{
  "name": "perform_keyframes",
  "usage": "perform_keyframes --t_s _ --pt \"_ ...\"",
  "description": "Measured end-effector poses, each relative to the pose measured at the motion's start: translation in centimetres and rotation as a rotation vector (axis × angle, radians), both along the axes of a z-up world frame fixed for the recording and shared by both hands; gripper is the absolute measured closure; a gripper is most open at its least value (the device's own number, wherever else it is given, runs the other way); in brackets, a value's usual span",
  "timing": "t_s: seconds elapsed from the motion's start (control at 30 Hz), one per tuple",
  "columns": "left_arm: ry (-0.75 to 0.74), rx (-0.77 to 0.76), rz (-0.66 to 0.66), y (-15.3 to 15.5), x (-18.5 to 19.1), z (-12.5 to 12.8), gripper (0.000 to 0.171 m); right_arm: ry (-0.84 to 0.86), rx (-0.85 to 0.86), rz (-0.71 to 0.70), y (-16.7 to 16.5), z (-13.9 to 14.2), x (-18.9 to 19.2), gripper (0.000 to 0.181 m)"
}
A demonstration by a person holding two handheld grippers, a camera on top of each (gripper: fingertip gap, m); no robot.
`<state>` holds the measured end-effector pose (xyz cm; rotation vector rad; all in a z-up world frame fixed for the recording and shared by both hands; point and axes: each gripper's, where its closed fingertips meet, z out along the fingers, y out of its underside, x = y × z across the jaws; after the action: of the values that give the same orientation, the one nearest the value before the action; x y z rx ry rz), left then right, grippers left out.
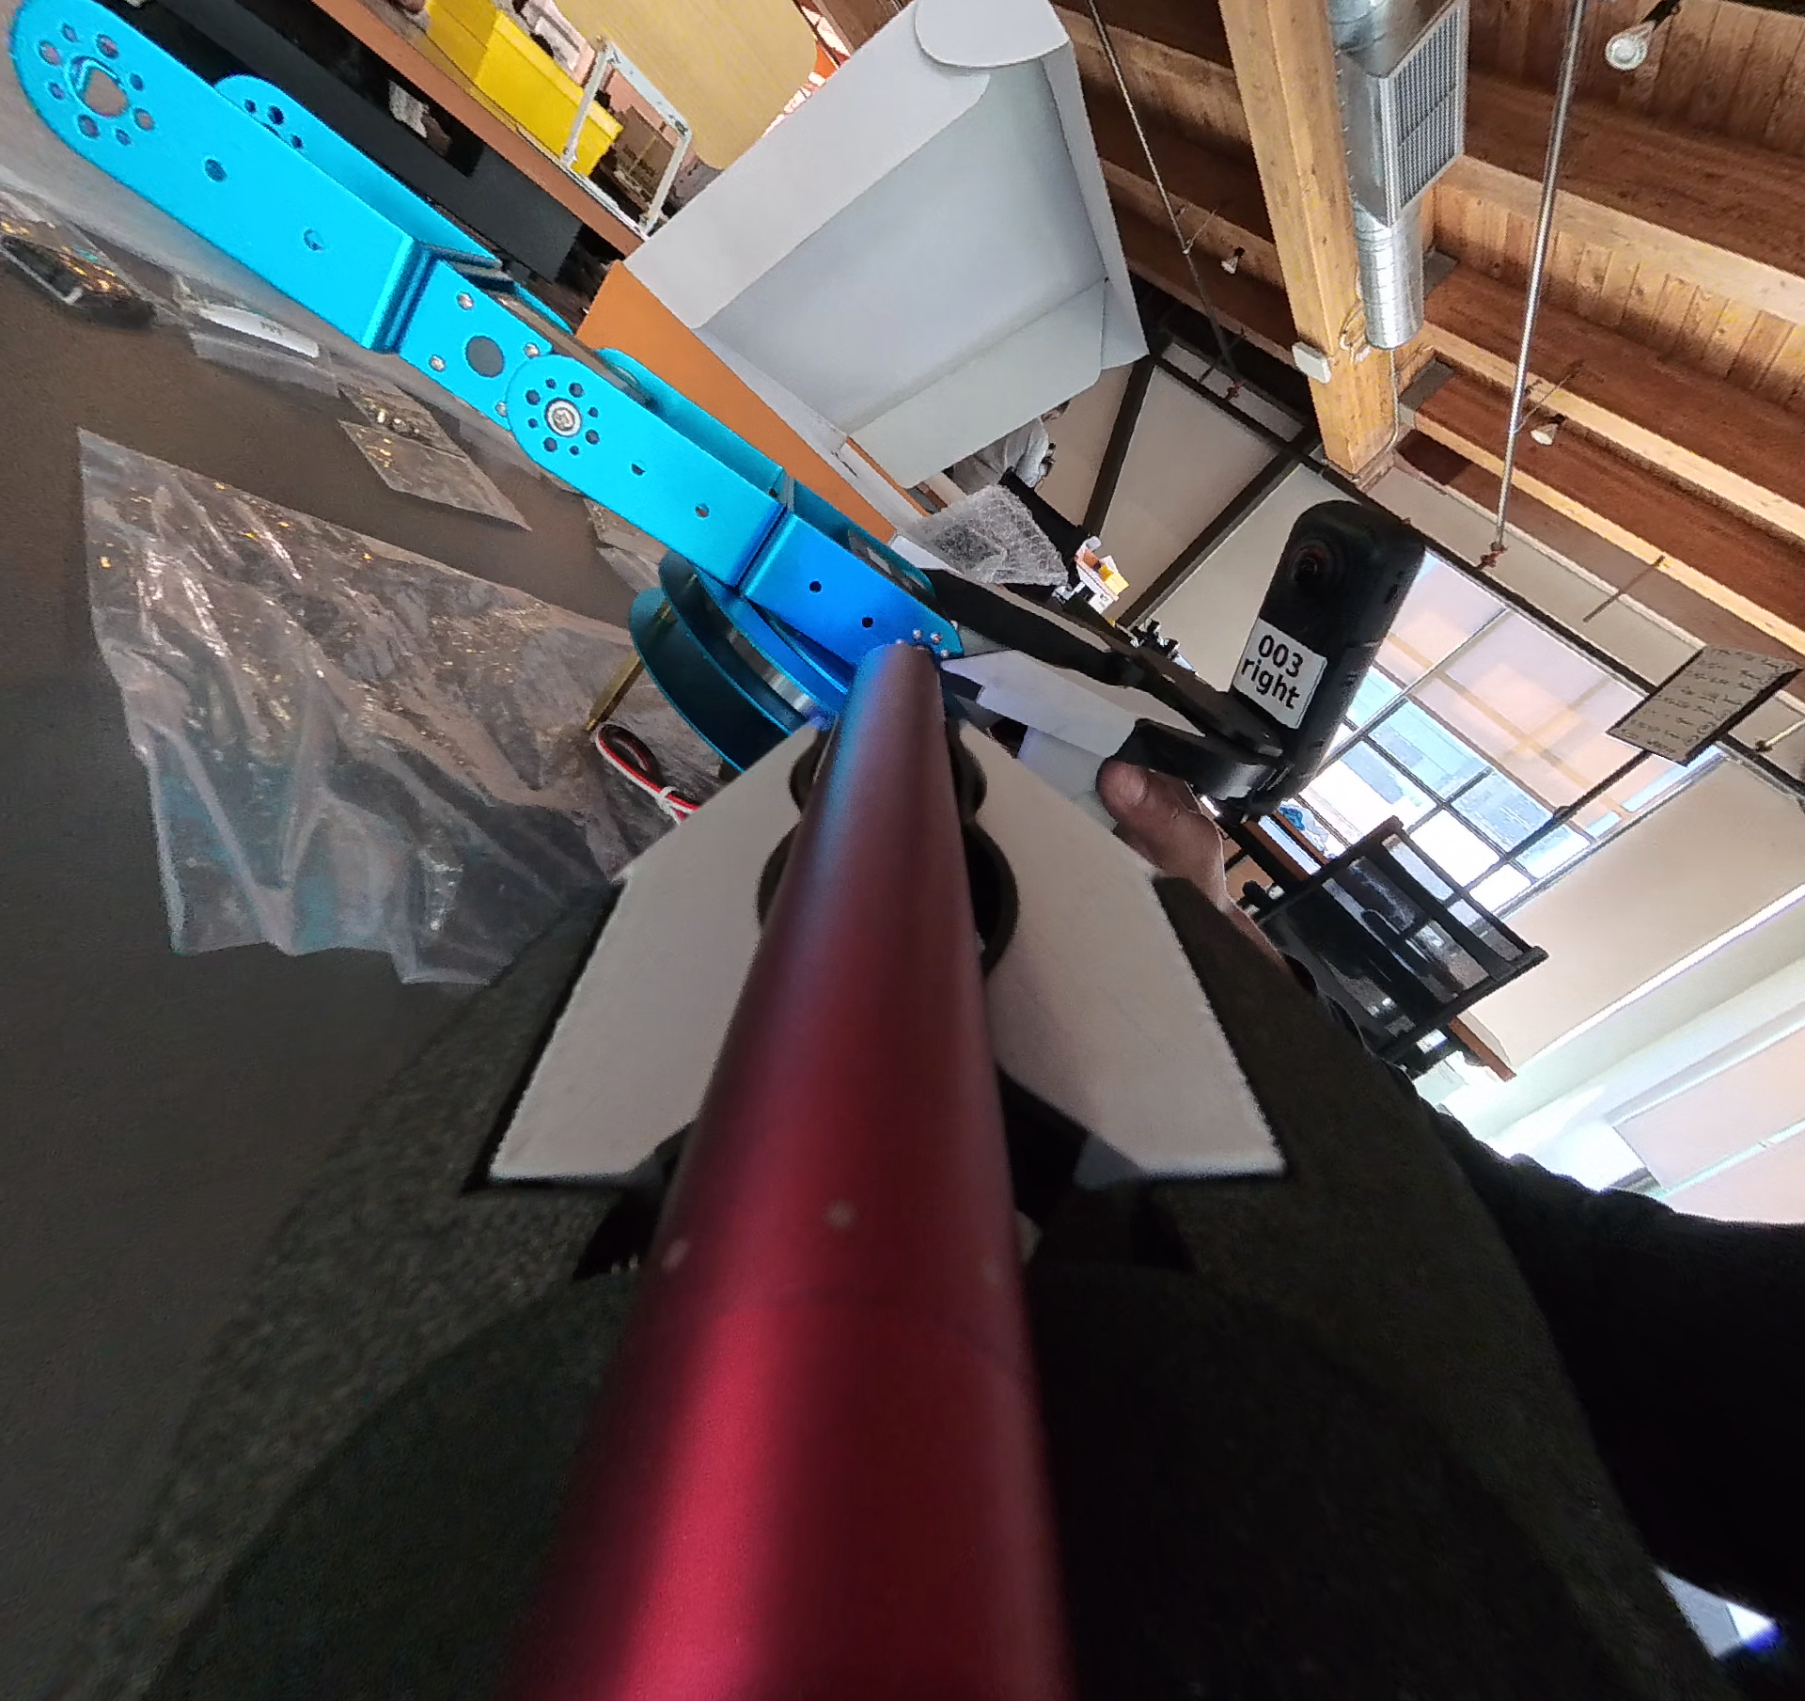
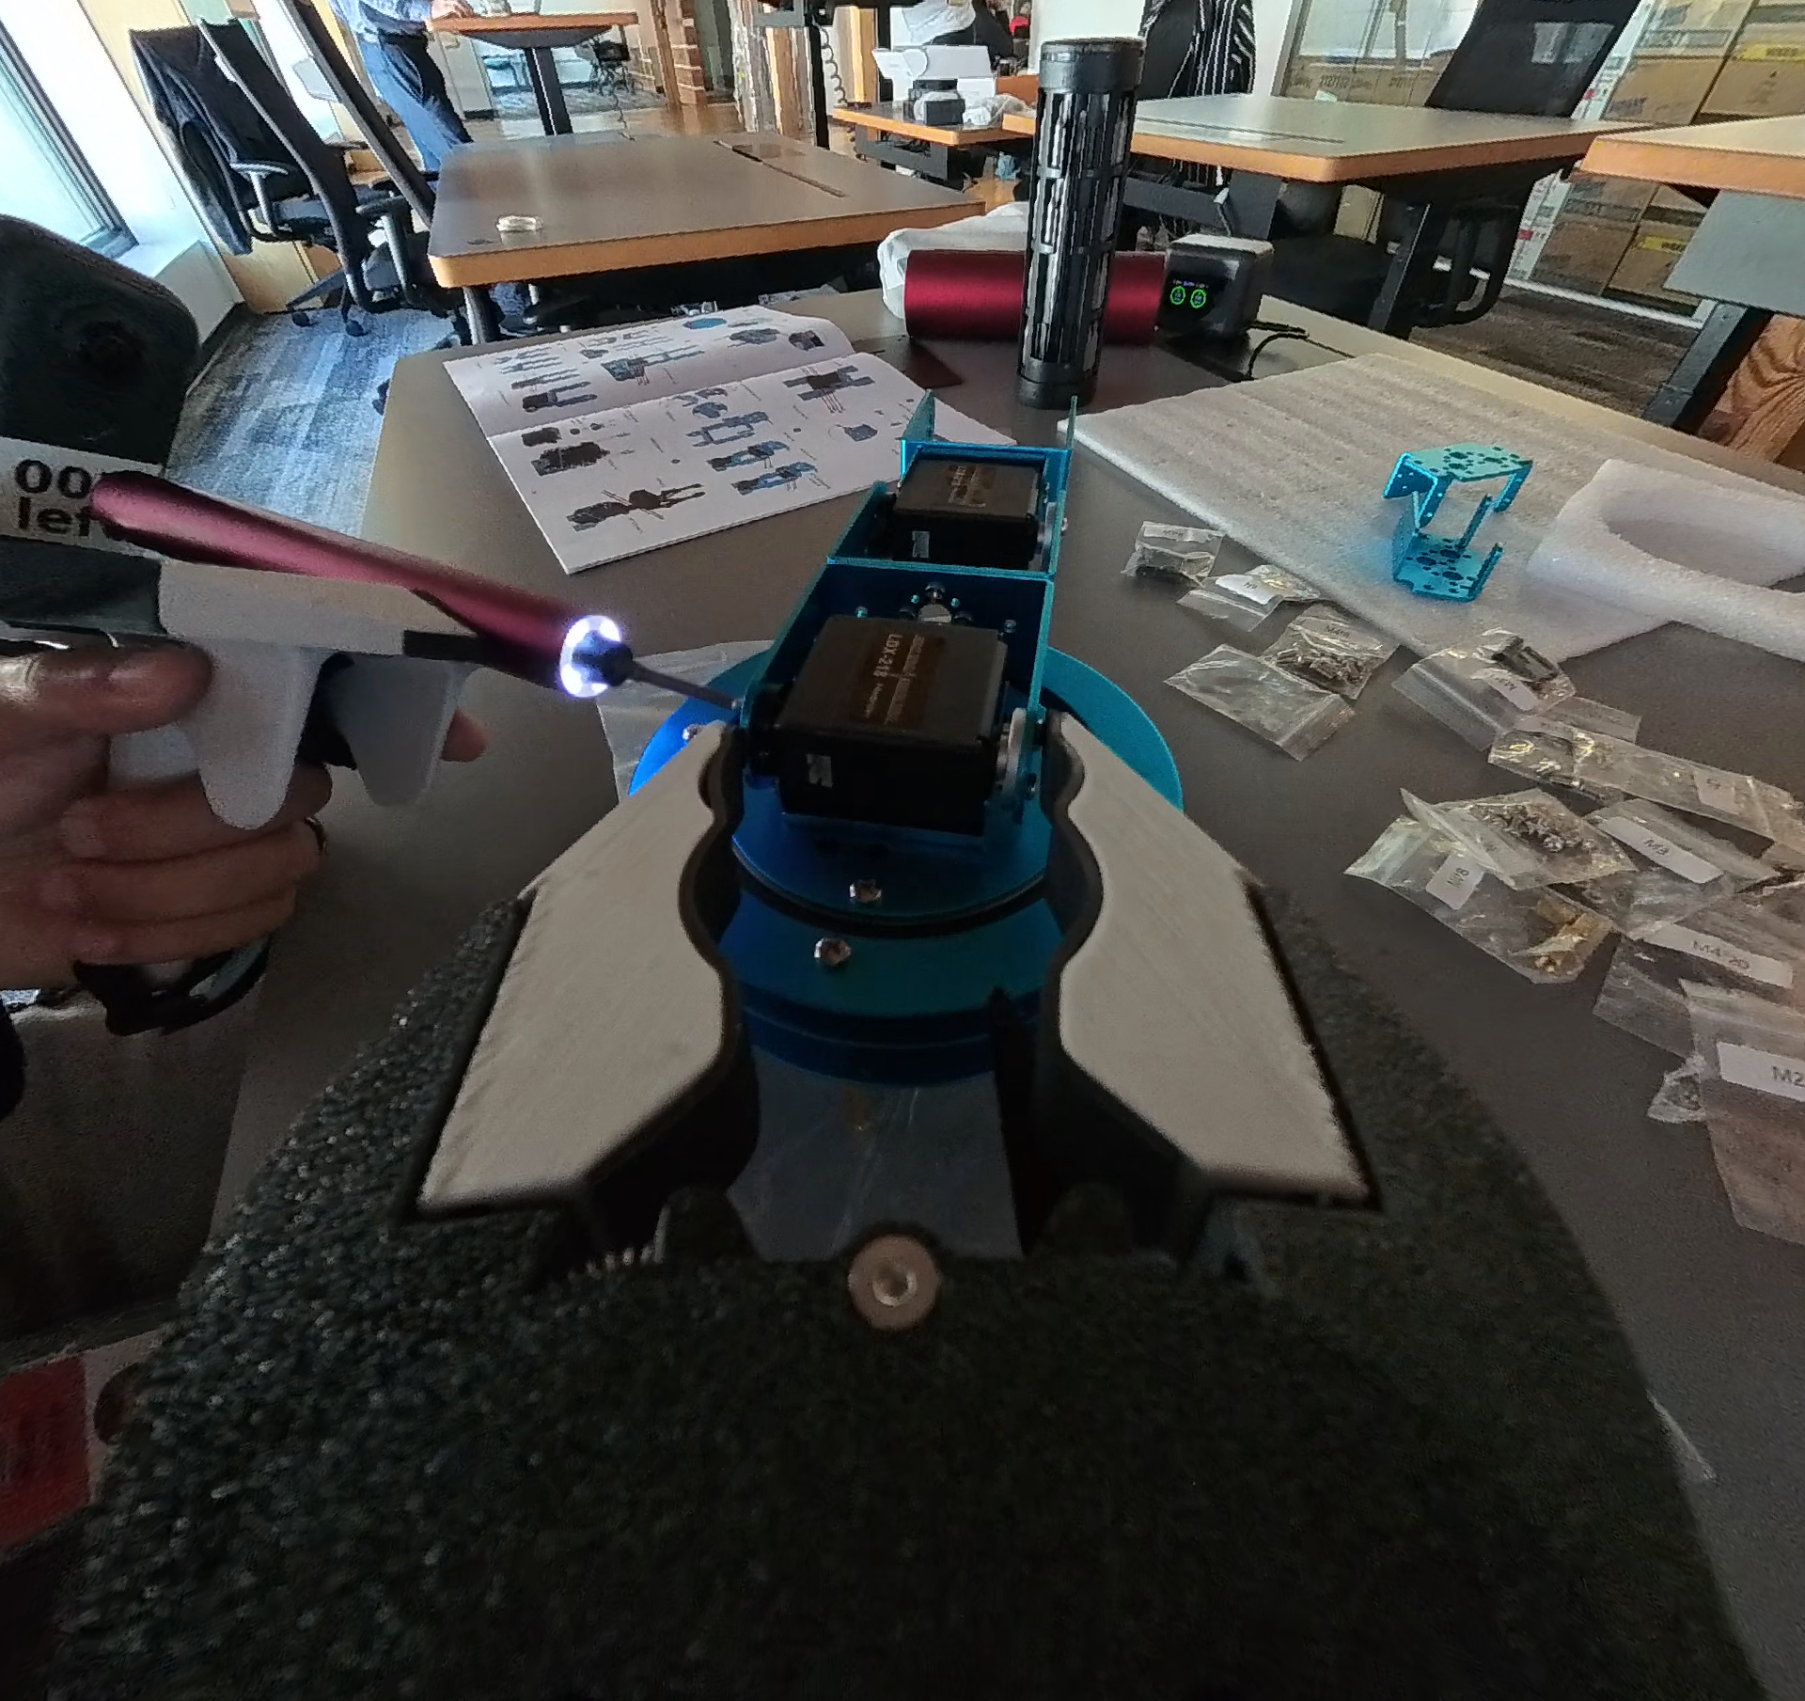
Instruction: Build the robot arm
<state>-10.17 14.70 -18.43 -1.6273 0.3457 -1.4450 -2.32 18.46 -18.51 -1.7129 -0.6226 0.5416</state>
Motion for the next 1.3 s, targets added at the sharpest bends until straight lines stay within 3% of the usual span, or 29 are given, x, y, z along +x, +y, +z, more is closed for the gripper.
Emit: perform_keyframes --t_s 0.97,1.3 --pt "0.040 0.007 0.000 0.03 0.52 -0.16 0.151 -0.005 -0.007 0.000 -0.08 -0.04 -0.08 0.120" --pt "-0.031 -0.039 0.127 -0.32 0.88 -0.50 0.150 -0.025 0.001 -0.017 0.09 -0.11 0.06 0.121"
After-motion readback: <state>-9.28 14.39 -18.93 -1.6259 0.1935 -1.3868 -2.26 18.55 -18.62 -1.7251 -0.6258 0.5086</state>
